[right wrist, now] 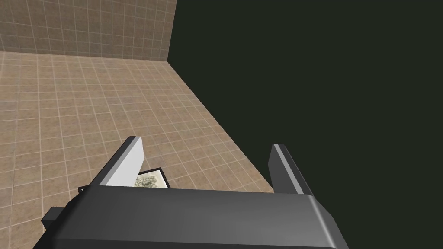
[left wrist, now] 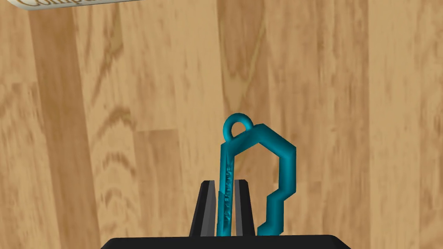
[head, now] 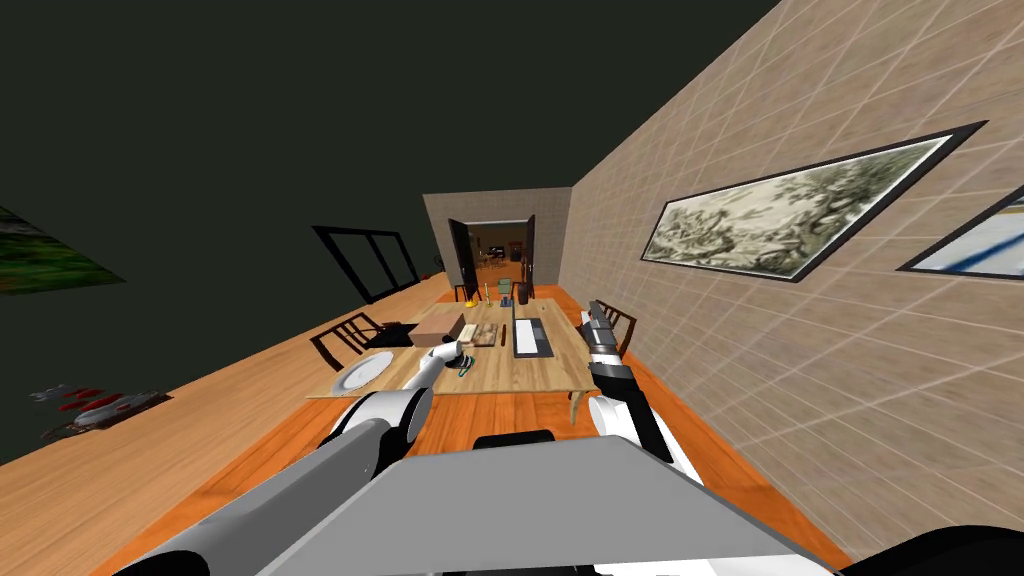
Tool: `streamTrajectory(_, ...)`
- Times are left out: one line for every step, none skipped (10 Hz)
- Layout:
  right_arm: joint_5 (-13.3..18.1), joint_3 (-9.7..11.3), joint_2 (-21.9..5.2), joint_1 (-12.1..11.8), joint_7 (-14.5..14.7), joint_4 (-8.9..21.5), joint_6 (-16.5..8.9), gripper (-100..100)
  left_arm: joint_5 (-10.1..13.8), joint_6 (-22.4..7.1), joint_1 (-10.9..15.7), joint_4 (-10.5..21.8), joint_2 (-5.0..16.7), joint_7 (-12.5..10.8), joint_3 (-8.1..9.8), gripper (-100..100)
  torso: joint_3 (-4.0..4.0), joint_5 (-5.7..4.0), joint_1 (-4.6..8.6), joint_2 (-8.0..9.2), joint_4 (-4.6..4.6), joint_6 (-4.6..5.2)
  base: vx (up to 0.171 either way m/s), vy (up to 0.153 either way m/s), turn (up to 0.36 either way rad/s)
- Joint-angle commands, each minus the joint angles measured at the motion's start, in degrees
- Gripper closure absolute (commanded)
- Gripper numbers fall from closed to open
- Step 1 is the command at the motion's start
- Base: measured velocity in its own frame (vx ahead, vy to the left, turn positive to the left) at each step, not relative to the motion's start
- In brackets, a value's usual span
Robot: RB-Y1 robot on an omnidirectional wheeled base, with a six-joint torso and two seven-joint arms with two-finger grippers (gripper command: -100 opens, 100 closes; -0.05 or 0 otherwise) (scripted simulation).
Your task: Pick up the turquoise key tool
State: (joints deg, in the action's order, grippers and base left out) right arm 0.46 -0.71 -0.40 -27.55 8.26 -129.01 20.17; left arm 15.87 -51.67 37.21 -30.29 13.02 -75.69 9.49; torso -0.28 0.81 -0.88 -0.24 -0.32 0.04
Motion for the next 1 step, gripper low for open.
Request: streamTrajectory(0.0, 0.0, 0.0, 0.0, 0.0, 0.0, 0.0, 0, 0.0, 0.0, 0.0, 0.0, 0.0, 0.0, 0.0, 0, 0.0, 0.0, 0.0, 0.0, 0.0, 0.0, 0.0, 0.0, 0.0)
